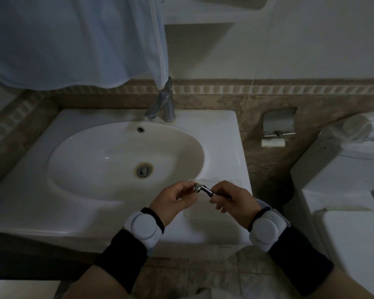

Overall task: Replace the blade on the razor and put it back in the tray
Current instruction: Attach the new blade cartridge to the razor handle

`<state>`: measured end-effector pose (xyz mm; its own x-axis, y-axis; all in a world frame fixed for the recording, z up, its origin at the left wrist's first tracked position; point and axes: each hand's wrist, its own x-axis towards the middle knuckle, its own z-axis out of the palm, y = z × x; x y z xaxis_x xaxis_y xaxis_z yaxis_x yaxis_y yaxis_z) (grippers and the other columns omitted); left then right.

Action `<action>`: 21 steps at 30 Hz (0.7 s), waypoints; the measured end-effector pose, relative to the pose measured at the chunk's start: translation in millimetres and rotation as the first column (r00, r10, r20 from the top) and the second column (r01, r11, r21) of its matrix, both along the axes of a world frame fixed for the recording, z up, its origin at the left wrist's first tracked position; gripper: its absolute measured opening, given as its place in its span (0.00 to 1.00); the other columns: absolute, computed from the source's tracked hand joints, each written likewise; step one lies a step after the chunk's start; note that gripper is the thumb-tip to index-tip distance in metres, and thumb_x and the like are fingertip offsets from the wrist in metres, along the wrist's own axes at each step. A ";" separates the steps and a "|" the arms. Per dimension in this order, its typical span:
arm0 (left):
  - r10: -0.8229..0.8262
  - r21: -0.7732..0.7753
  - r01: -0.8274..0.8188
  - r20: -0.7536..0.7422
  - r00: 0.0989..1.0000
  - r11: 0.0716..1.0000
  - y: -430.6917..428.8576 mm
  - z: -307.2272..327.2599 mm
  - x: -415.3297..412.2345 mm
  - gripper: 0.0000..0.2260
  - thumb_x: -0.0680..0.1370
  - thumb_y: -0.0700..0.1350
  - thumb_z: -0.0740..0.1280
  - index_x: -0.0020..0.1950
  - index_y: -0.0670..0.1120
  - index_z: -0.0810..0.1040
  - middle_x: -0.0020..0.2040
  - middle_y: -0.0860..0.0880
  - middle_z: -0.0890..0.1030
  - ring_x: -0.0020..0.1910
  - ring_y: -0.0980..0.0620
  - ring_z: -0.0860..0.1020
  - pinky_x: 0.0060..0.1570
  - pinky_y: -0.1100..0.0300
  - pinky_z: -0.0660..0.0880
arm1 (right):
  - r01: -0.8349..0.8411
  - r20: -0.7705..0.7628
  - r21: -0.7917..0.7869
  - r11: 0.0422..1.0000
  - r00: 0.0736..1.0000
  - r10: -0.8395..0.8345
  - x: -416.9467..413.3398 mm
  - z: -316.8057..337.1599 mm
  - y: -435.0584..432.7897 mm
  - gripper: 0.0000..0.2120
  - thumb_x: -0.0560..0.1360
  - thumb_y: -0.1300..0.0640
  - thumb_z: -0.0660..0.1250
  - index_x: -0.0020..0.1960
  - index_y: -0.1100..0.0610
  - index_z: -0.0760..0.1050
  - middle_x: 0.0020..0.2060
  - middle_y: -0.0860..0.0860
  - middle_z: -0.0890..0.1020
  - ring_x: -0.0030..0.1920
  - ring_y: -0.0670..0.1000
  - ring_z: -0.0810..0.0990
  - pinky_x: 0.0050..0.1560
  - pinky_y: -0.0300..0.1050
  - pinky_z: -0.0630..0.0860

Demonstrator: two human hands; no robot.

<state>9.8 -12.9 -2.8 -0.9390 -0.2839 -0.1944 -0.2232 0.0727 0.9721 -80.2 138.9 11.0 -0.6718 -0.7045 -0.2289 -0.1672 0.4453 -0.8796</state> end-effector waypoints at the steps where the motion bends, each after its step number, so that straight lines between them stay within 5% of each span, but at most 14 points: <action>1: 0.006 0.002 -0.006 0.003 1.000 1.000 0.4 0.6 0.3 0.10 0.74 0.36 0.64 0.54 0.46 0.74 0.45 0.50 0.76 0.43 0.58 0.74 0.41 0.73 0.74 | 0.003 0.008 -0.007 1.000 1.000 -0.003 -0.1 -0.6 -0.2 0.07 0.74 0.64 0.64 0.41 0.53 0.71 0.33 0.46 0.76 0.33 0.42 0.75 0.30 0.27 0.72; 12: 0.096 0.027 -0.096 0.013 0.995 0.995 4.3 15.1 2.9 0.08 0.71 0.35 0.68 0.44 0.47 0.77 0.40 0.49 0.77 0.40 0.55 0.75 0.29 0.76 0.70 | -0.025 0.041 -0.058 0.998 0.999 0.028 1.4 1.2 1.2 0.12 0.74 0.64 0.64 0.38 0.49 0.70 0.33 0.46 0.77 0.31 0.42 0.76 0.29 0.28 0.73; 21: 0.093 0.018 -0.093 0.007 0.996 0.995 5.1 18.0 6.3 0.11 0.70 0.35 0.70 0.40 0.51 0.76 0.39 0.51 0.78 0.40 0.56 0.76 0.38 0.76 0.74 | -0.049 0.033 -0.074 0.996 0.998 0.052 3.0 0.6 4.7 0.10 0.75 0.63 0.63 0.40 0.50 0.70 0.34 0.45 0.77 0.32 0.42 0.76 0.31 0.28 0.74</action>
<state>16.1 -7.7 15.2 -0.9075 -0.3662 -0.2060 -0.2339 0.0332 0.9717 -77.2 143.7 11.5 -0.6273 -0.7531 -0.1983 -0.1561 0.3711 -0.9154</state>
